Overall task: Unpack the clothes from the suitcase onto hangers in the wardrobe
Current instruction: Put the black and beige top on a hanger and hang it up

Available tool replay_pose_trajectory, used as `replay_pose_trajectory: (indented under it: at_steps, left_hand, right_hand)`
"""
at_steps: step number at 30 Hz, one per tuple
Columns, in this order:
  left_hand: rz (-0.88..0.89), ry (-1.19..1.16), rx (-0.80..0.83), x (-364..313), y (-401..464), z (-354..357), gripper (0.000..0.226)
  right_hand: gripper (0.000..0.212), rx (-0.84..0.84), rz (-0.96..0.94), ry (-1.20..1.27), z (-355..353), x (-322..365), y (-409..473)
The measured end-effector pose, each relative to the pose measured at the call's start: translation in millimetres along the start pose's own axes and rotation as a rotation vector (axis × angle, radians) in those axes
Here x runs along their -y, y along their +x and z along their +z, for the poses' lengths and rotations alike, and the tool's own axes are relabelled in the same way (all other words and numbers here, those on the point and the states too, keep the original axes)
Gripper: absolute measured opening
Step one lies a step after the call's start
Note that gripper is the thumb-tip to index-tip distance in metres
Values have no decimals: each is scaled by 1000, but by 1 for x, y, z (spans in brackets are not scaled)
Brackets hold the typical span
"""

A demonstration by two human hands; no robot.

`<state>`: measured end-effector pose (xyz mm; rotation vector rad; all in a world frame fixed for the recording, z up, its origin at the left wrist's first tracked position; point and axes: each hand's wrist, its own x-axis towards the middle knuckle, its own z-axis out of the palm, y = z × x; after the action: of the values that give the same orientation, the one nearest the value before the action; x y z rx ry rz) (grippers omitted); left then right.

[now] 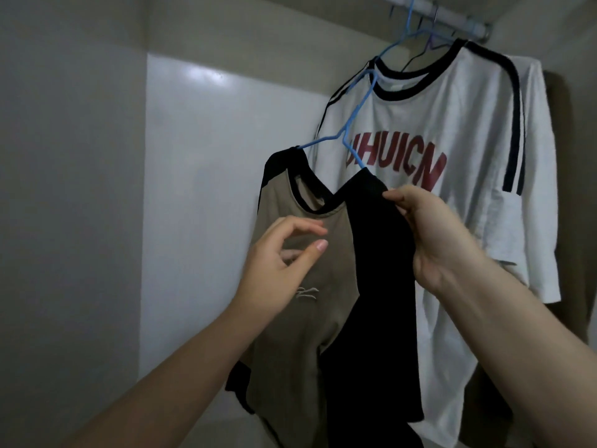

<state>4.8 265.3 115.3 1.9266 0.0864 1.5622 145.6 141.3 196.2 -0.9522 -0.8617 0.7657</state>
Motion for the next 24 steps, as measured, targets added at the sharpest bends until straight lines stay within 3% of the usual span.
replay_pose_trajectory:
  at_steps: [8, 16, 21, 22, 24]
  left_hand:
    - [-137, 6, -9, 4, 52, -2, 10]
    - [-248, -143, -85, 10, 98, -5, 18]
    - [-270, -194, -126, 13, 110, -6, 19]
    - [-262, -185, -120, 13, 110, -6, 19]
    - [-244, -168, -107, 12, 109, -4, 18]
  right_hand:
    - [13, -47, -125, -109, 17, 55, 68]
    - [27, -138, -323, -186, 28, 136, 136]
    - [16, -164, -402, -267, 44, 193, 157]
    - [17, -180, -415, -278, 47, 200, 158]
    - [39, -249, -470, -312, 53, 208, 163]
